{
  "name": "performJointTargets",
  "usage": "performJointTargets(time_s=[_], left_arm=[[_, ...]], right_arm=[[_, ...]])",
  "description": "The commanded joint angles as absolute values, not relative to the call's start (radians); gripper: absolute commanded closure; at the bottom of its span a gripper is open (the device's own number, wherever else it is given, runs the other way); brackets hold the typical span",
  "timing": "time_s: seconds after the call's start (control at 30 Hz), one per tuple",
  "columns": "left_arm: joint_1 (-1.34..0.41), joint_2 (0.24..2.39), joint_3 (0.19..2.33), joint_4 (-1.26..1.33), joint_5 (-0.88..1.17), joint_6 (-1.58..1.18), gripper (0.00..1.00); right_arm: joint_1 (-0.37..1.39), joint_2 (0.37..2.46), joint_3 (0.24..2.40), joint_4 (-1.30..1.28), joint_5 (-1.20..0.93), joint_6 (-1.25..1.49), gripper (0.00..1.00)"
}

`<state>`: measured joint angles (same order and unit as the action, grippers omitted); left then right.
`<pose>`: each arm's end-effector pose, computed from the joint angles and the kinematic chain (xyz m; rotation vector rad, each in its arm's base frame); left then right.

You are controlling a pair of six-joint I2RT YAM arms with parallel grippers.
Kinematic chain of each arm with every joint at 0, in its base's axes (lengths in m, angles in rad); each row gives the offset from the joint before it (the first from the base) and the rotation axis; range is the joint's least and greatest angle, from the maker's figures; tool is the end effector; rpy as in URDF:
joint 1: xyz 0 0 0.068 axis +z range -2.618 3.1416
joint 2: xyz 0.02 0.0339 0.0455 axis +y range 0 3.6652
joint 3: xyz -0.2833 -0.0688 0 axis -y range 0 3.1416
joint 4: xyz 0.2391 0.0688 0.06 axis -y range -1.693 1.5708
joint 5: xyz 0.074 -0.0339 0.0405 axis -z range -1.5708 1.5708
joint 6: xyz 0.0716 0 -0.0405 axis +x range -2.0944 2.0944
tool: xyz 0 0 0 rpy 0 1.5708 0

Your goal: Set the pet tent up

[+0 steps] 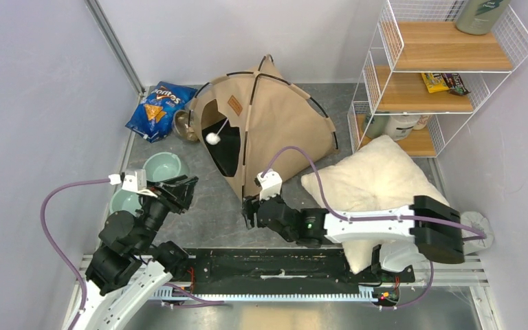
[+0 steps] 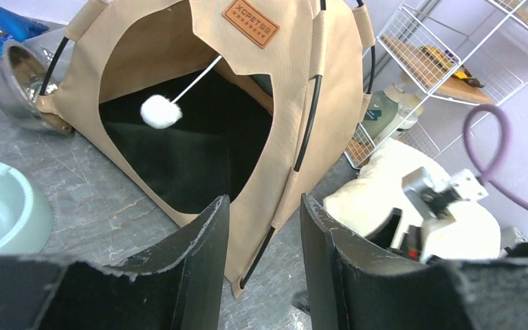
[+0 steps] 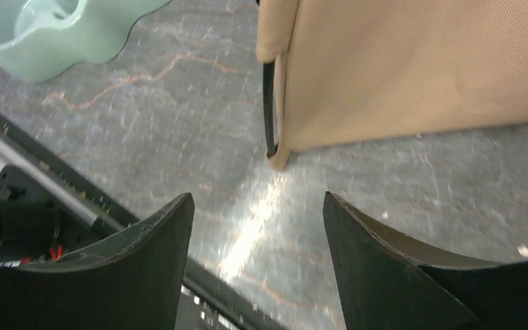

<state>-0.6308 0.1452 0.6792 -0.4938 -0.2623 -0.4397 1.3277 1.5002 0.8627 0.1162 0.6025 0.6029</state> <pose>0.0578 -0.0192 0.3336 -0.0641 1.5666 -0.6486 0.1220 0.3233 0.2358 -0.3752 2.0109 0.6022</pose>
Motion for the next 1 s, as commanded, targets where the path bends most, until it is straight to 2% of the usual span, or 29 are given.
performJointTargets(time_s=[0.0,0.17,0.37,0.63,0.87,0.97], left_arm=[[-0.634,0.173,0.727,-0.525,-0.305,-0.425,0.51],[-0.634,0.214,0.745,-0.550,-0.309,-0.449,0.50],[-0.634,0.214,0.753,-0.568,-0.334,-0.459,0.50],[-0.634,0.222,0.770,-0.621,-0.375,-0.427,0.50],[-0.634,0.229,0.716,-0.598,-0.361,-0.421,0.50],[-0.634,0.222,0.683,-0.598,-0.355,-0.433,0.51]], right_arm=[[1.383,1.348,0.901,-0.152,0.628,0.689,0.21],[1.393,1.226,0.928,-0.239,0.703,0.654,0.18],[1.374,1.229,1.119,-0.282,0.848,0.501,0.19],[1.216,1.452,1.475,-0.306,0.882,0.369,0.21],[1.082,1.688,1.678,-0.296,0.857,0.346,0.24],[1.056,1.776,1.747,-0.295,0.863,0.341,0.29]])
